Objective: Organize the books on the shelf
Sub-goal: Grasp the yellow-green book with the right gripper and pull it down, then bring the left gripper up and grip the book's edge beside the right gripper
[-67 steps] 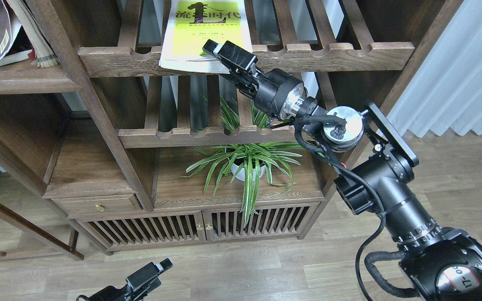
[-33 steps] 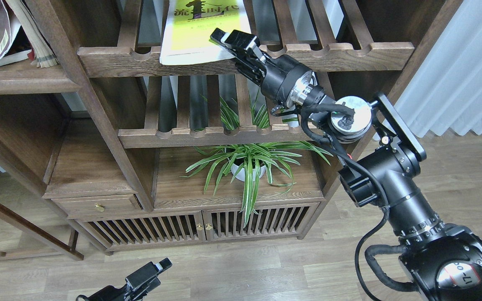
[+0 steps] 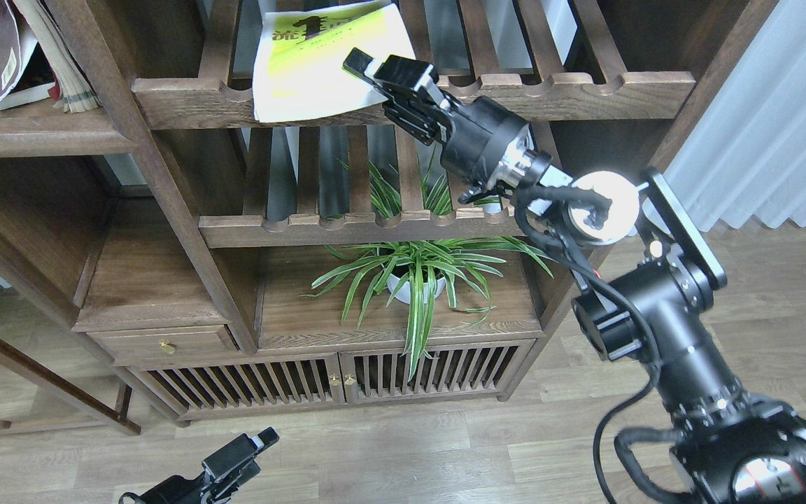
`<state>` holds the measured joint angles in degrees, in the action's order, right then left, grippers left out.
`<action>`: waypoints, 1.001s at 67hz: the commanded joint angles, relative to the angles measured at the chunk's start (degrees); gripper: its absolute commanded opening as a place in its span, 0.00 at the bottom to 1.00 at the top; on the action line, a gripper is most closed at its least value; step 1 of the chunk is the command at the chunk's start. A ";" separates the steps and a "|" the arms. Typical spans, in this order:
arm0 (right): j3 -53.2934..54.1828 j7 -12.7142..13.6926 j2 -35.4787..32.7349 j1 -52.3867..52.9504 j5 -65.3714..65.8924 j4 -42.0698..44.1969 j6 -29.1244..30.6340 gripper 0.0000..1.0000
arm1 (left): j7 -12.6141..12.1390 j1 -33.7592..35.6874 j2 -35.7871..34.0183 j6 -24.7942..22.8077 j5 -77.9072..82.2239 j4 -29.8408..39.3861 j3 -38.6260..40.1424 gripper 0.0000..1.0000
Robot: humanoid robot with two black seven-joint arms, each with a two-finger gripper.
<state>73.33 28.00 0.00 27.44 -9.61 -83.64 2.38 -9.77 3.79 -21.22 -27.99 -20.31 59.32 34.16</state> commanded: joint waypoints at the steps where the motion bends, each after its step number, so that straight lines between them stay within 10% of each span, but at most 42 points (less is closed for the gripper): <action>1: 0.41 0.00 0.00 -4.32 -1.55 -2.22 5.87 0.00 | 0.10 -0.01 0.04 -0.01 0.01 0.70 1.52 0.99; 67: -3.46 0.00 0.00 -28.14 -6.30 5.94 25.62 0.00 | -0.43 0.43 -2.69 -0.01 -3.07 27.34 19.27 0.96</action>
<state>69.83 28.00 0.00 -0.67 -15.92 -80.96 27.98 -10.27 4.67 -23.02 -28.01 -23.39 85.25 53.13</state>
